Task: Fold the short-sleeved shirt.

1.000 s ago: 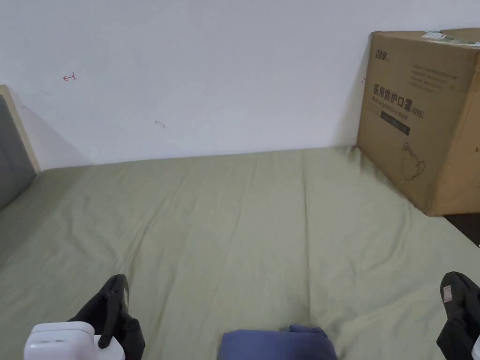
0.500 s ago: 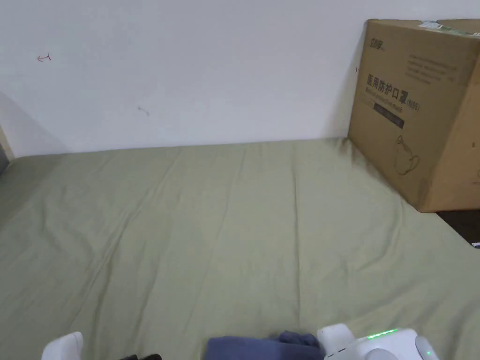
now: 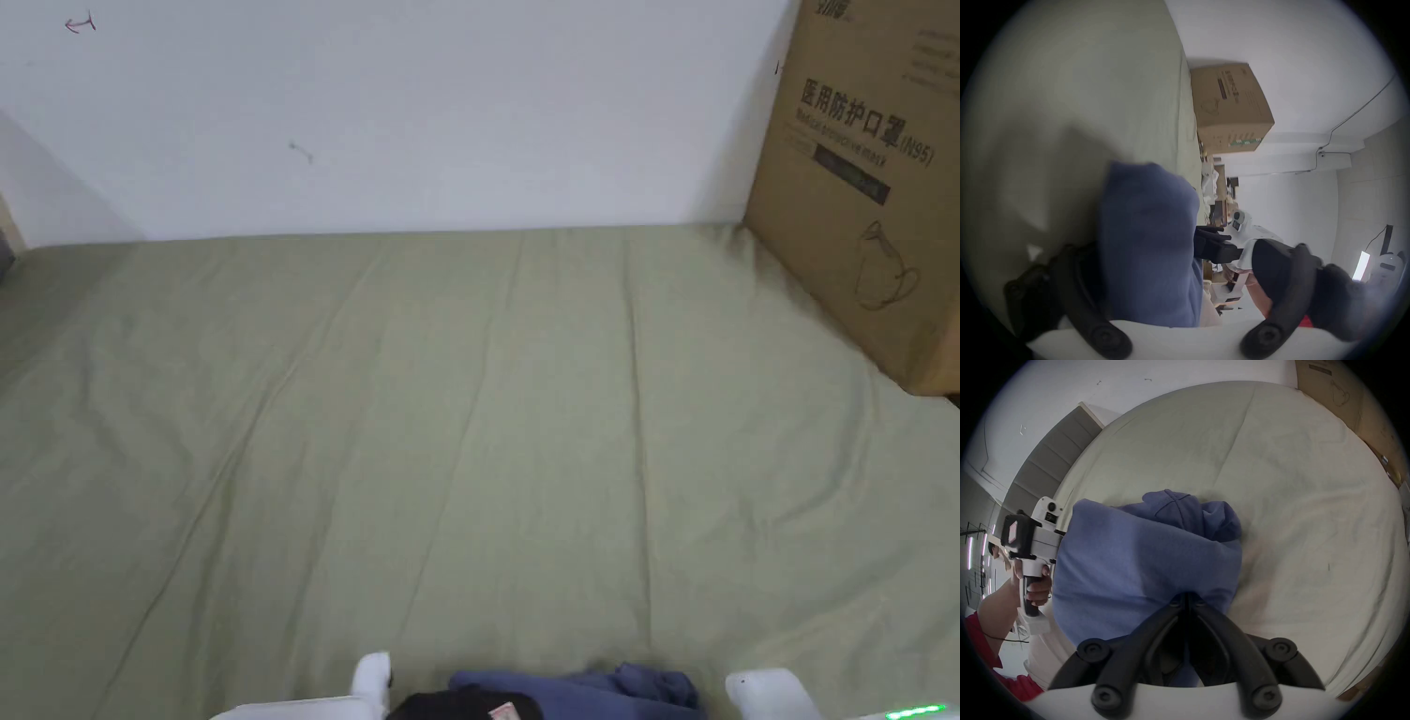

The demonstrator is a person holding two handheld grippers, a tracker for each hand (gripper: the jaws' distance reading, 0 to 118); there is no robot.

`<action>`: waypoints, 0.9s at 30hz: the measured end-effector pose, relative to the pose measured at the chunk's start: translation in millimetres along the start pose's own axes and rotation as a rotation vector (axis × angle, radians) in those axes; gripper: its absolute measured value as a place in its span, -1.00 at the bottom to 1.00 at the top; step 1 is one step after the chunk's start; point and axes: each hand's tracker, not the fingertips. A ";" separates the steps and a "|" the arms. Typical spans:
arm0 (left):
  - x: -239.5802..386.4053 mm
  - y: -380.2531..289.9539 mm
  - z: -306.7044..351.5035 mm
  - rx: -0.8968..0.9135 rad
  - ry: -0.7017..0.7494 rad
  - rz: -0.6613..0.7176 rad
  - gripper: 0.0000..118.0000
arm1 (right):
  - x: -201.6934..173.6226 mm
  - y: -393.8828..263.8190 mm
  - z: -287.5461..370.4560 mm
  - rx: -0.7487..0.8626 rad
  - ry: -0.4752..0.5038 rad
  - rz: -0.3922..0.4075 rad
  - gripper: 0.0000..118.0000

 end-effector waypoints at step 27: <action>57.4 43.1 368.9 0.194 1.574 -0.361 0.50 | -86.1 -32.4 81.2 0.205 -0.055 0.117 -0.96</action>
